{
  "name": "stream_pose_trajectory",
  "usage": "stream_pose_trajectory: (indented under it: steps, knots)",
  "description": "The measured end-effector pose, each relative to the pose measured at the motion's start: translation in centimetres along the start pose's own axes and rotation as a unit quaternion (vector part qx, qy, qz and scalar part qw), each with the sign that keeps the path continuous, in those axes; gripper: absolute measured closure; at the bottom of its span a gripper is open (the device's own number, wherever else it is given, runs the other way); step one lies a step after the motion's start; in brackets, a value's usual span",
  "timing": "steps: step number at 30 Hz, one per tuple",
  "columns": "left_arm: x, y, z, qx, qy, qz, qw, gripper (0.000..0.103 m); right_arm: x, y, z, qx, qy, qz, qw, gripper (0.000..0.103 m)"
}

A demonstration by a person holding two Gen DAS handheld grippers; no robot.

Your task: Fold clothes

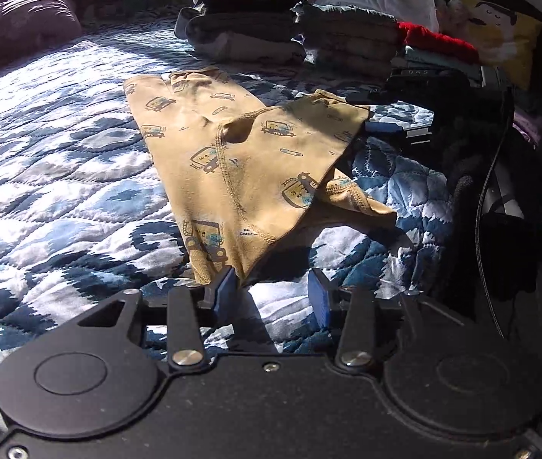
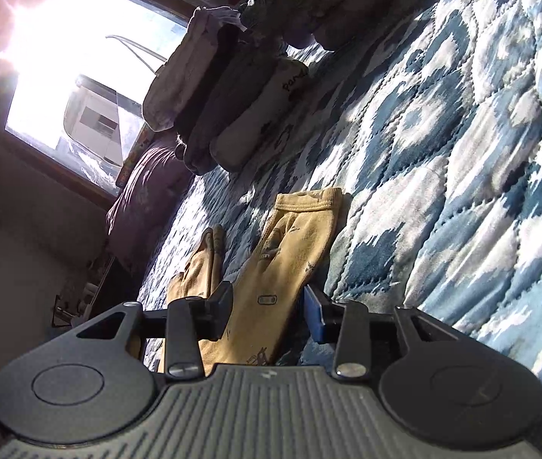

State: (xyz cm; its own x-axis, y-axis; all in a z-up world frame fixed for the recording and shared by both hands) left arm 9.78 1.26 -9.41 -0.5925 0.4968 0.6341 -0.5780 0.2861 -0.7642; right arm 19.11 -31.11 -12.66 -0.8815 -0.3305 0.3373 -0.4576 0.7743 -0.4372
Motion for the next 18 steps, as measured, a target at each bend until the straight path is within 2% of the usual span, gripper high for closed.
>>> stream_pose_trajectory:
  steps: [1, 4, 6, 8, 10, 13, 16, 18]
  knots:
    - [0.3, -0.2, 0.3, -0.005, 0.004, -0.001, 1.0, 0.061, 0.0, -0.1, 0.0, -0.002, 0.0, 0.002, 1.0, 0.062]
    - [1.9, -1.2, 0.3, -0.015, -0.007, 0.05, 0.9986, 0.061, -0.1, -0.3, 0.1, -0.006, 0.0, 0.006, 1.0, 0.062]
    - [1.9, -1.6, 0.4, -0.034, -0.021, 0.069, 0.9968, 0.061, -0.2, -0.4, 0.1, -0.005, 0.002, 0.008, 1.0, 0.062]
    - [1.3, -1.4, 1.1, -0.098, -0.052, 0.066, 0.9917, 0.062, -0.3, -0.7, 0.2, -0.007, 0.004, 0.011, 1.0, 0.062]
    - [0.6, -1.1, 1.9, -0.165, -0.078, 0.06, 0.9814, 0.062, -0.4, -1.0, 0.3, -0.007, 0.008, 0.015, 1.0, 0.063]
    - [-0.1, -0.4, 2.8, -0.22, -0.092, 0.054, 0.9697, 0.063, -0.6, -1.7, 0.6, -0.005, 0.018, 0.029, 0.999, 0.064]
    - [-1.0, 0.4, 3.5, -0.289, -0.123, 0.048, 0.9481, 0.067, -0.9, -2.1, 0.9, -0.011, 0.023, 0.038, 0.999, 0.068]
    - [-1.2, 0.4, 3.5, -0.305, -0.131, 0.049, 0.9419, 0.073, -1.2, -2.3, 1.1, -0.01, 0.029, 0.04, 0.999, 0.073]
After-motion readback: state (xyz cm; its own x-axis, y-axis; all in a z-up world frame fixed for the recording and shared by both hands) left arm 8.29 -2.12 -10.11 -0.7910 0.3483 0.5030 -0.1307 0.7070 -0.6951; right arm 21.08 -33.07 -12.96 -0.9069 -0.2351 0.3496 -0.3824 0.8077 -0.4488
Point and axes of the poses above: each gripper's, at about its wrist camera, not at the fingertips, and x roughly against the way its jaws point, z to its right, y to its underside, the point moved 5 cm from there along -x, roughly the way its jaws point, and after that the axes turned 2 degrees about z, right-handed, at the moved point
